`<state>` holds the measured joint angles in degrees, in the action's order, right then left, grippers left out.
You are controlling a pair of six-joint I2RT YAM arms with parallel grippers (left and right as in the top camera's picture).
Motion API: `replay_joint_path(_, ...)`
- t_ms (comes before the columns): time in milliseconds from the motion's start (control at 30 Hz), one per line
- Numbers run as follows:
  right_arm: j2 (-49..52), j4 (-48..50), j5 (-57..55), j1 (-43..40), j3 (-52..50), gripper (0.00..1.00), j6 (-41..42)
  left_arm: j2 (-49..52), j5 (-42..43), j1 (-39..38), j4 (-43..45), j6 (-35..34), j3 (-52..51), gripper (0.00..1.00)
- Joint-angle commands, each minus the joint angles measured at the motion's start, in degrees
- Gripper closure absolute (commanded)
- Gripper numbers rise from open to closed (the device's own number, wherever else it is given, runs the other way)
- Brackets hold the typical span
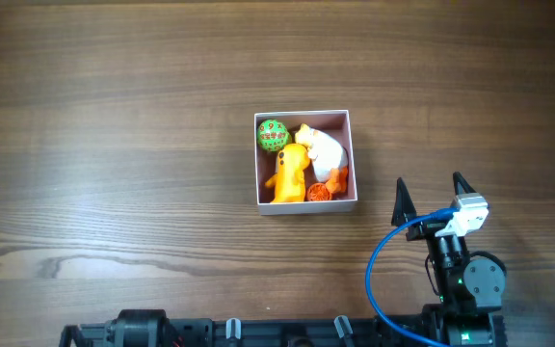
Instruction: Pack container
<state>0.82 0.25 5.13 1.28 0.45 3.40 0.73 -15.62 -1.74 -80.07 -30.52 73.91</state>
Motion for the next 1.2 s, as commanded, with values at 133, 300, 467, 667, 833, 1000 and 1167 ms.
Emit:
replay_joint_path(133, -0.61, 0.17, 0.31, -0.17, -0.15, 0.00, 0.66, -0.46, -0.52, 0.42, 20.28, 0.11, -14.78, 0.00)
replay_joint_path(300, -0.61, 0.17, 0.31, -0.17, -0.15, 0.00, 0.66, -0.48, -0.55, 0.42, 42.07, 0.13, -31.56, 0.00)
replay_joint_path(467, -0.61, 0.17, 0.31, -0.17, -0.15, 0.00, 0.66, -0.50, 0.13, 0.42, 55.39, 0.11, -47.08, 0.00)
replay_joint_path(667, -0.61, 0.17, 0.31, -0.17, -0.15, 0.00, 0.63, -0.52, 4.94, 0.42, 64.67, 0.13, -60.81, 0.00)
replay_joint_path(833, -0.61, 0.17, 0.31, -0.17, -0.15, 0.00, 0.66, -0.52, 7.69, 0.24, 66.20, 0.15, -65.75, 0.00)
replay_joint_path(1000, -0.61, 0.17, 0.31, -0.17, -0.15, 0.00, 0.66, -0.52, 8.33, -0.44, 66.23, 1.68, -68.28, 0.00)
replay_joint_path(1167, -0.61, 0.17, 0.31, -0.17, -0.15, 0.00, 0.66, -0.52, 8.61, -0.46, 66.45, 4.37, -69.51, 0.00)
